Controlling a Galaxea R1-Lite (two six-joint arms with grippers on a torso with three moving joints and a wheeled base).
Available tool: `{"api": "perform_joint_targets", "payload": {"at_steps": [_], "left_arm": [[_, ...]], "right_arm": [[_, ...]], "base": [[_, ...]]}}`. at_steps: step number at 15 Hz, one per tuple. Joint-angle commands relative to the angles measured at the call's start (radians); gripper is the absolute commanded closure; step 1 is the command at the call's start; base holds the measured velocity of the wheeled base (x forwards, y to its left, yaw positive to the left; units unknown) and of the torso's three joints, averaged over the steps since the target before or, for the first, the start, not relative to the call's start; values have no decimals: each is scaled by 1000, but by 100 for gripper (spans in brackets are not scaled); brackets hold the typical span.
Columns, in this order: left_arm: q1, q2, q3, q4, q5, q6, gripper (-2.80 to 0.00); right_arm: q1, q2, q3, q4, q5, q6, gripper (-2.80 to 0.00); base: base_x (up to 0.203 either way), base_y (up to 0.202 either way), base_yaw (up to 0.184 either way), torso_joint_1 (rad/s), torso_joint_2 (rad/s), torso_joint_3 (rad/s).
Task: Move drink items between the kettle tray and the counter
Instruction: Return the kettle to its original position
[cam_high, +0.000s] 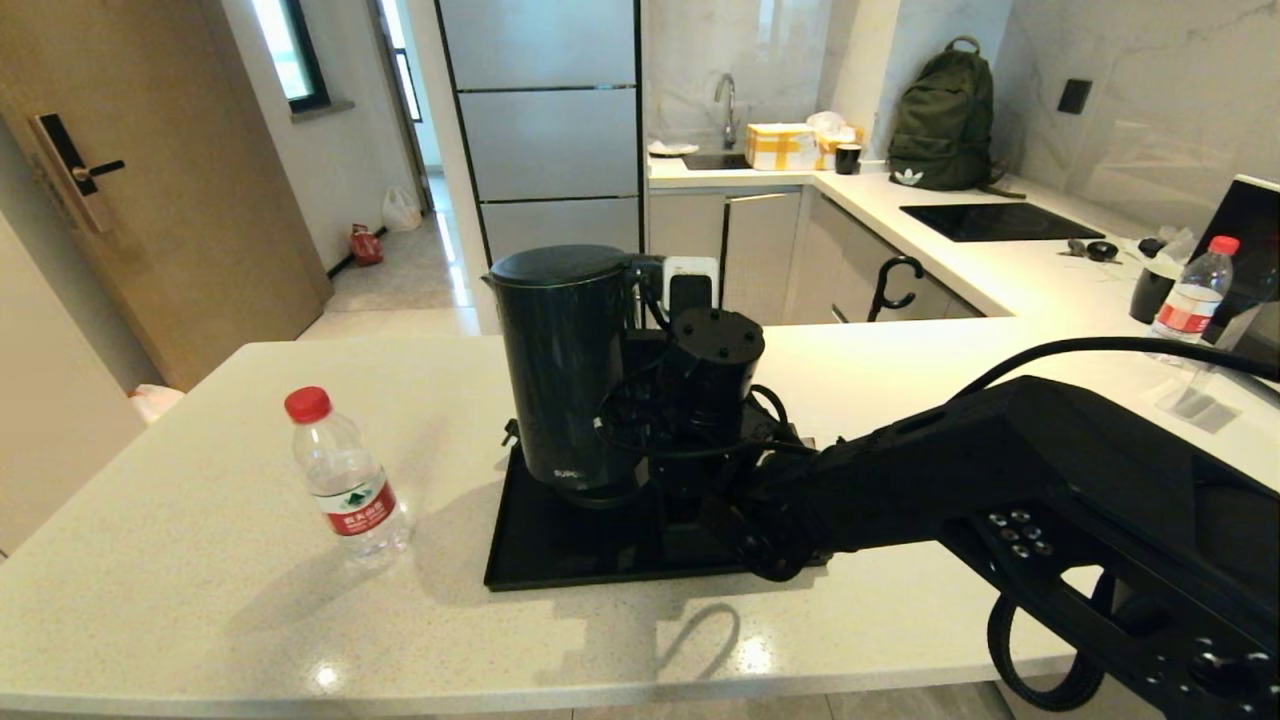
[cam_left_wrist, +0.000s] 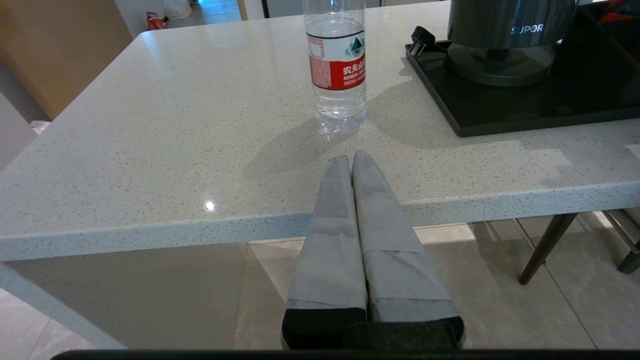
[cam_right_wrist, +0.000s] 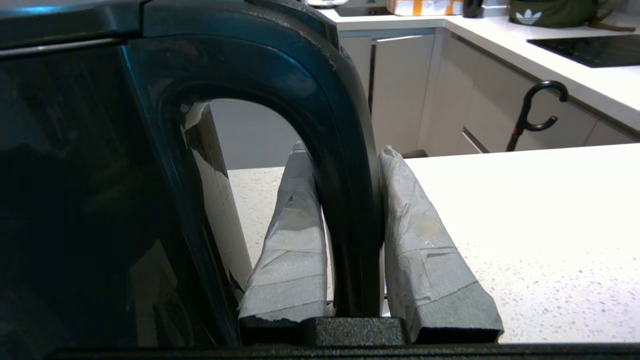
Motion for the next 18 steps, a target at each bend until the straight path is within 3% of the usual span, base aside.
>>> {"api": "perform_joint_targets", "payload": {"at_steps": [1, 18], "left_arm": [[0, 0, 0, 0, 0, 0, 0], [0, 0, 0, 0, 0, 0, 0]], "right_arm": [[1, 9, -18, -1, -3, -2, 0], [47, 27, -93, 10, -11, -34, 0]], "base": [[0, 0, 0, 0, 0, 0], [0, 0, 0, 0, 0, 0]]}}
